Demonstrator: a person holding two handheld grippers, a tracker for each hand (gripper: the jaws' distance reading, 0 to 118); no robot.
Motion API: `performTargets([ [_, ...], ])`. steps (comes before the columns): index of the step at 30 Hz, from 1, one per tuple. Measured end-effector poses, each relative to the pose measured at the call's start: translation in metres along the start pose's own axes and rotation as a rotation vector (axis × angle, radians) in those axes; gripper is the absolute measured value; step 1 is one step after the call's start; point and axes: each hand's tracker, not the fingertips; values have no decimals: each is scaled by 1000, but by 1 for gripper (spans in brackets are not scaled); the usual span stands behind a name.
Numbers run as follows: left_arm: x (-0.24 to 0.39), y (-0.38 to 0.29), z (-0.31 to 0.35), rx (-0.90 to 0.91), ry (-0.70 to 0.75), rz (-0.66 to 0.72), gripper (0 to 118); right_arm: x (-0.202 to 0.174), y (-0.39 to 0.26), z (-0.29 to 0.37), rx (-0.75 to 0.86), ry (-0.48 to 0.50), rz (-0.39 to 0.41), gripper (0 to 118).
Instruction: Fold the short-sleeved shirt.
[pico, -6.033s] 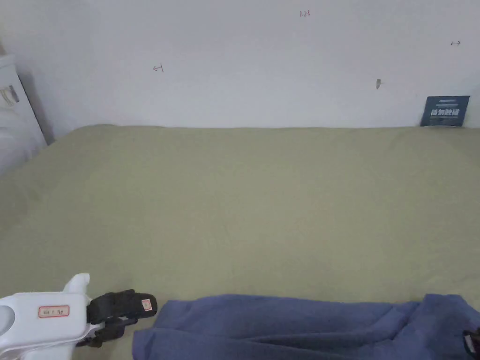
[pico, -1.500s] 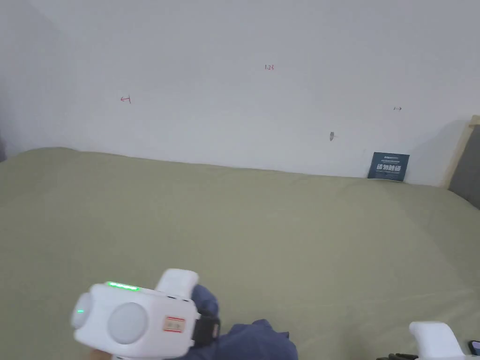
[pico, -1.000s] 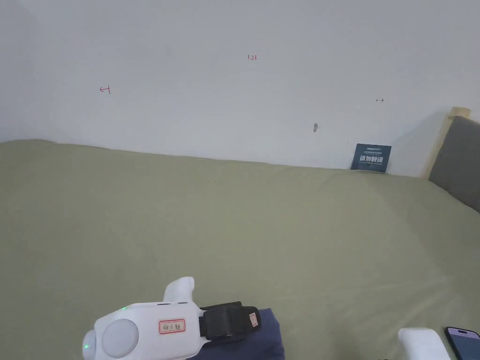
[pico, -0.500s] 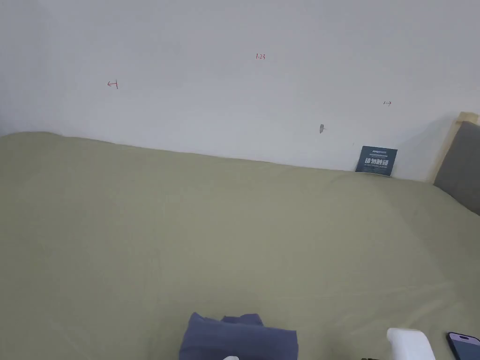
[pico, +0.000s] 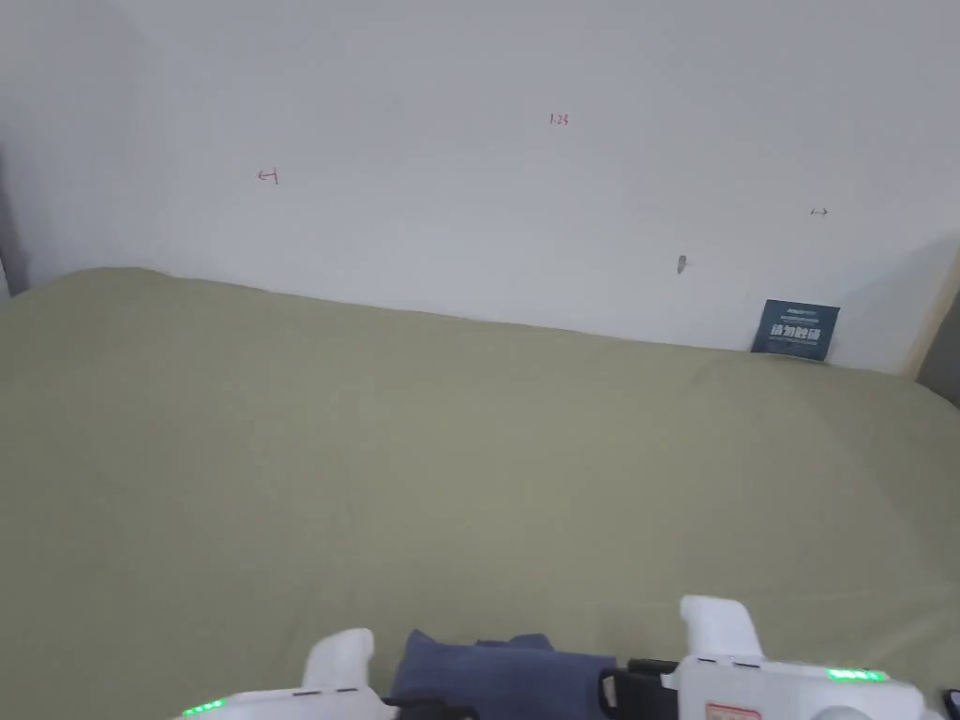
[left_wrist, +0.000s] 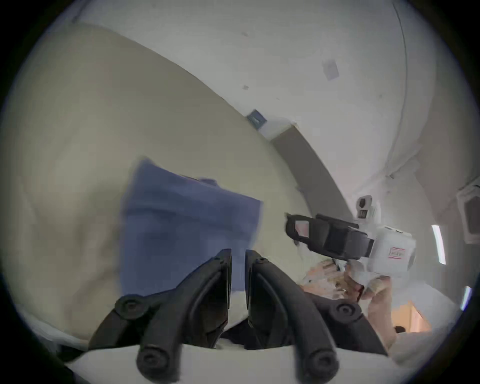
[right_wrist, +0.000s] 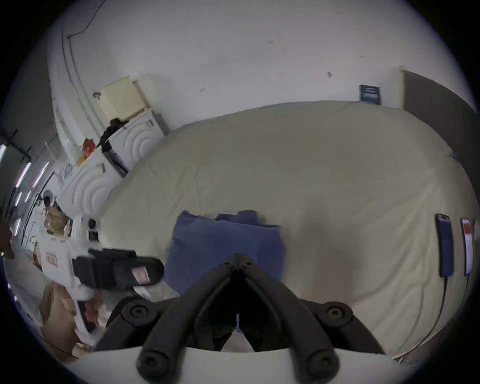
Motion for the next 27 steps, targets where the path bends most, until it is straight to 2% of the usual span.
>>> performTargets([
  [2,-21,12,11,37,101,89,14,-2,8,-31,-89,64,26,0],
  [3,-32,17,14,68,88,143,14,1,9,-49,-140,98,9,0],
  [4,-43,20,19,88,51,187,14,5,10,-67,-185,85,-10,0],
  [5,-49,22,23,93,26,228,14,8,9,-84,-231,22,-15,0],
  [7,-55,24,26,91,40,215,14,18,3,-110,-290,-94,-5,0],
  [8,-56,25,26,89,67,209,14,20,-1,-116,-283,-116,-32,0],
  [9,-58,26,25,74,110,193,14,21,-3,-116,-250,-91,-50,0],
  [11,-61,27,19,35,127,179,15,14,-4,-111,-237,-95,-36,0],
  [12,-63,28,15,17,120,175,27,11,-4,-110,-232,-108,3,0],
  [13,-66,30,8,-26,111,174,49,9,-5,-110,-228,-115,35,0],
  [15,-69,33,-8,-94,56,153,106,9,-7,-109,-222,-114,35,0],
  [16,-71,33,-14,-106,12,160,111,11,-8,-108,-216,-112,31,0],
  [19,-81,33,-37,-116,-101,234,110,18,-12,-105,-192,-82,-8,0],
  [22,-88,33,-65,-165,-56,287,110,23,-13,-104,-182,-59,-29,0],
  [23,-86,30,-66,-131,-96,281,110,24,-14,-104,-180,-55,-34,0],
  [24,-84,31,-67,-89,-171,269,103,25,-15,-104,-174,-52,-40,0],
  [25,-84,31,-73,-121,-243,284,89,25,-16,-103,-169,-49,-47,0],
  [26,-83,30,-82,-178,-254,317,69,26,-17,-103,-163,-45,-56,0],
  [27,-81,27,-87,-202,-156,294,30,27,-18,-102,-159,-45,-64,0],
])
